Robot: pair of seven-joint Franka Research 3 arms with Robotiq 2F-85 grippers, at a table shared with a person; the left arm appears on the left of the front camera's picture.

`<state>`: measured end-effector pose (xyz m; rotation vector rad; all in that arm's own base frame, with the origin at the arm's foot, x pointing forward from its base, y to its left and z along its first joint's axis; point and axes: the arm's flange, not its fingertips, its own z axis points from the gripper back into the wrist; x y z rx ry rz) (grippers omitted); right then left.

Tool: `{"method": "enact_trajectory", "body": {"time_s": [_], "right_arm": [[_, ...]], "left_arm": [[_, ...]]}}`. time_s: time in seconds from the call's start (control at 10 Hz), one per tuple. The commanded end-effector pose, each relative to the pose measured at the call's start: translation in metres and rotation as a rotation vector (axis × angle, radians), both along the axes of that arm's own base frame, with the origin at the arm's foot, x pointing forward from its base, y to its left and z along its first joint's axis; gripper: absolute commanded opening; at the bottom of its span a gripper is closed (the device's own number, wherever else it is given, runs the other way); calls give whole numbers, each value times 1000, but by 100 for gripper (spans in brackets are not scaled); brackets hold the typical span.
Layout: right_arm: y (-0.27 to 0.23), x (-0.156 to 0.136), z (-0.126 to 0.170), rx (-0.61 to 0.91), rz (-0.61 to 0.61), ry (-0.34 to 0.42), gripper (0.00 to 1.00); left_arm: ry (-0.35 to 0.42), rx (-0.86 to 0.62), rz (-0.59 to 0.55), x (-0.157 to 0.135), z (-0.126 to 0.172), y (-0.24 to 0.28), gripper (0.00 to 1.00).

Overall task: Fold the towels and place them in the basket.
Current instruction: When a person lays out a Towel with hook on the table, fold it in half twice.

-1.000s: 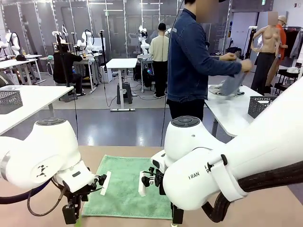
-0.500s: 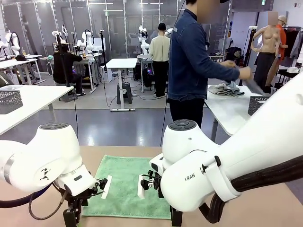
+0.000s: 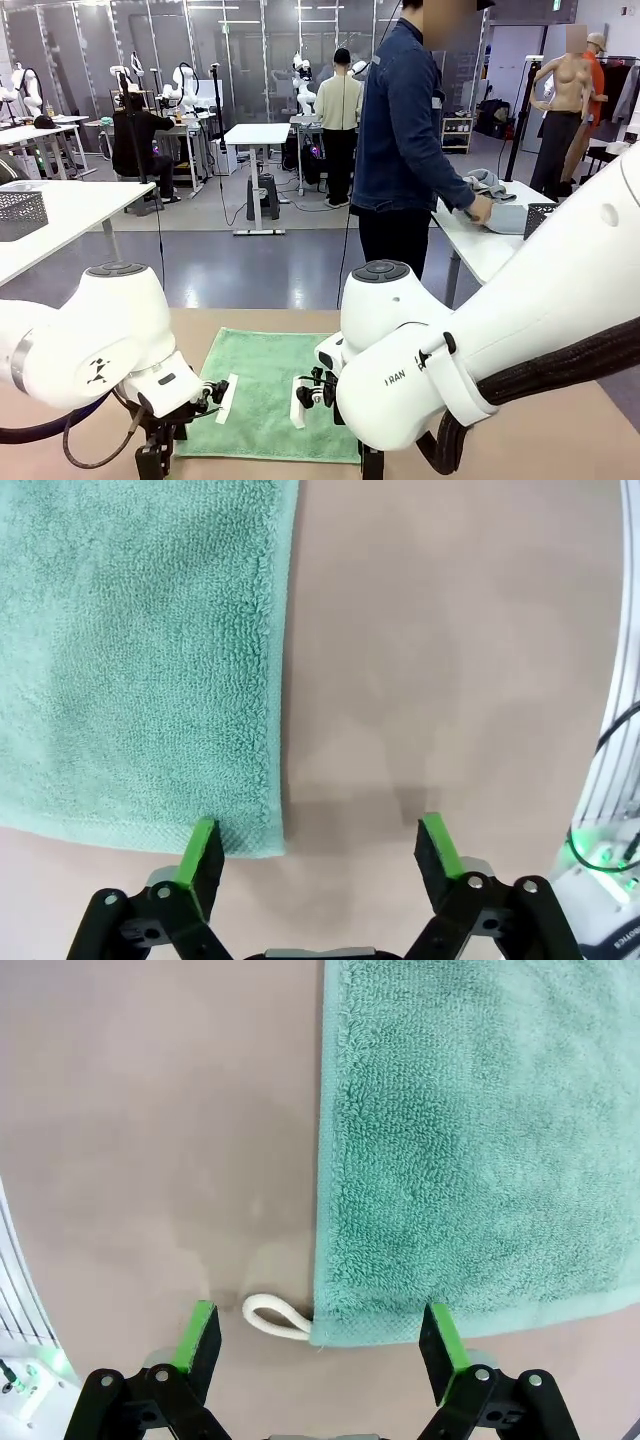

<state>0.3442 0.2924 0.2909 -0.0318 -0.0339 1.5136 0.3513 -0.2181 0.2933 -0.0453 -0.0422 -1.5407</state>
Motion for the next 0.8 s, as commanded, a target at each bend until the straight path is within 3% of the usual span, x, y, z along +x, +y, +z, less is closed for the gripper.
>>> {"method": "enact_trajectory", "body": {"time_s": [0.0, 0.2, 0.3, 0.4, 0.5, 0.6, 0.7], "right_arm": [[3, 5, -6, -4, -29, 0, 100], [2, 4, -9, -14, -33, 9, 100], [2, 4, -10, -14, -36, 7, 79], [1, 4, -9, -15, -40, 2, 40], [0, 4, -8, -14, -40, 0, 19], [0, 5, -8, -15, -43, 1, 0], [0, 5, -8, -16, -42, 2, 0]], "left_arm": [[-8, -28, -4, -14, -9, 7, 93], [-13, -26, -4, -14, -8, 4, 78], [-13, -25, -2, -13, -8, 3, 66], [-12, -22, -2, -13, -8, 2, 18], [-11, -23, -2, -14, -8, 2, 6], [-12, -22, 3, -14, -8, 1, 0], [-13, -24, 6, -13, -9, 1, 0]]}}
